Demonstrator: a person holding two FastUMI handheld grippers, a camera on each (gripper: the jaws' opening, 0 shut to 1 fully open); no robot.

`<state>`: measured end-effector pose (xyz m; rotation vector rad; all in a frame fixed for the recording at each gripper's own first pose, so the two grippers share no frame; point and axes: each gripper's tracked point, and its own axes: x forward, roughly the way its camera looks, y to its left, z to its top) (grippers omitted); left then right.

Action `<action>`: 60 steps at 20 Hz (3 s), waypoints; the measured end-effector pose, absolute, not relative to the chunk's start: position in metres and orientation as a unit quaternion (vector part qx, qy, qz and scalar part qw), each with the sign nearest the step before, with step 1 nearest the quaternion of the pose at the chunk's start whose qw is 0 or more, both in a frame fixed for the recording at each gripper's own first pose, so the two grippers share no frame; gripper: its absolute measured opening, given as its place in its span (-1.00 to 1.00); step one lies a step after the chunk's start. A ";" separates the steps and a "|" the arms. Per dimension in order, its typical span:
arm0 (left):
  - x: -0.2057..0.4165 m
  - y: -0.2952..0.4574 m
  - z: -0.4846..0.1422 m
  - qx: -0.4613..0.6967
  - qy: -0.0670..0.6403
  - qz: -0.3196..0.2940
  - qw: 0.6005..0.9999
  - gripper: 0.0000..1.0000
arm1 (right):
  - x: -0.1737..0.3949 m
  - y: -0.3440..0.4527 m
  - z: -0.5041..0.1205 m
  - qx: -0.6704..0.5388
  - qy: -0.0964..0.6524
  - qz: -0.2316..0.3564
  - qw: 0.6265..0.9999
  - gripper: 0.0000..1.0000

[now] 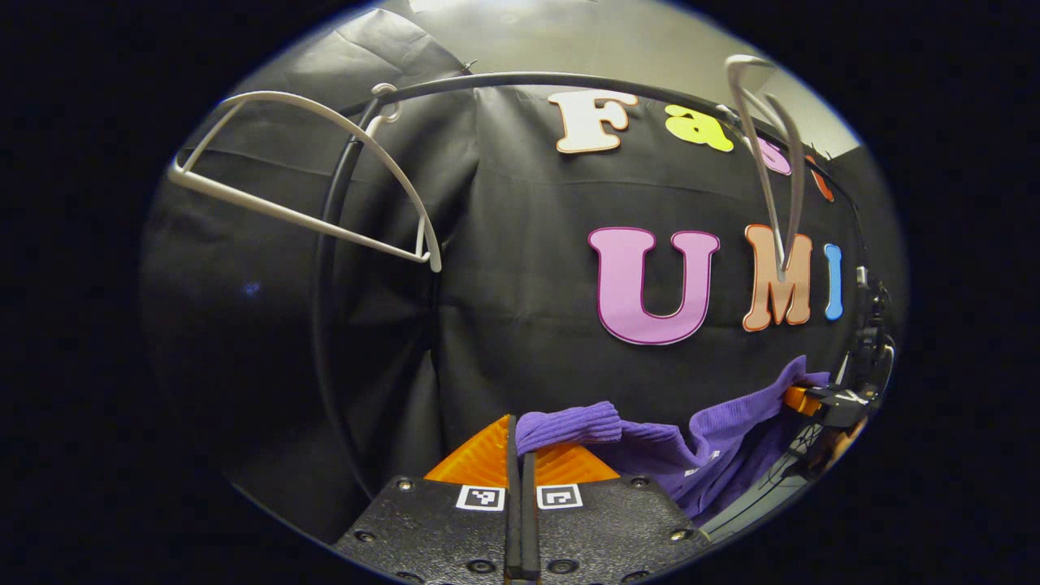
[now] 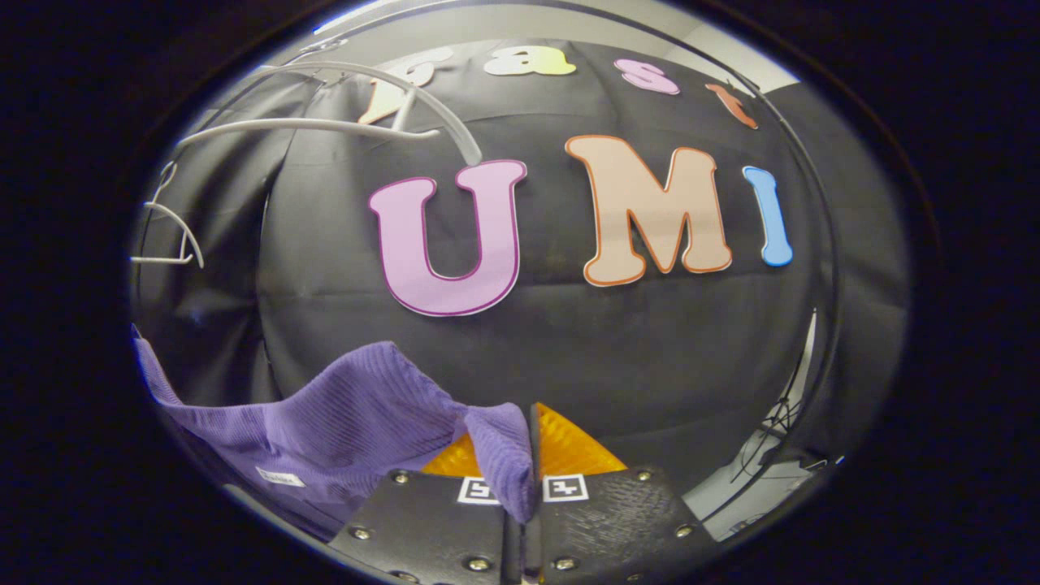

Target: Grasp the clothes on the hanger with both hands and then place them into the laundry hamper below.

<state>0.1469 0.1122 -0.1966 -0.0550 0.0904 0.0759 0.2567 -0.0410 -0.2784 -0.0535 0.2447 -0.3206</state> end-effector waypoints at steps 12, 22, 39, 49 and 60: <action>0.102 0.060 -0.185 -0.030 0.035 0.002 0.999 -0.99 | 0.182 0.042 -0.219 -0.023 0.084 -0.105 0.991 -0.89; 0.088 -0.003 -0.113 -0.051 -0.016 -0.045 0.998 -1.00 | 0.136 0.062 -0.115 0.001 0.013 -0.084 0.996 -0.89; 0.088 -0.142 -0.044 -0.088 -0.062 -0.177 0.978 -1.00 | 0.097 -0.022 -0.062 0.003 -0.007 -0.162 0.987 -0.89; 0.128 -0.126 -0.116 -0.080 -0.017 -0.143 0.986 -1.00 | 0.135 -0.005 -0.145 0.012 0.053 -0.133 0.990 -0.89; 0.165 -0.099 -0.245 -0.069 0.070 -0.102 0.990 -0.99 | 0.155 0.000 -0.280 0.017 0.159 -0.138 0.978 -0.89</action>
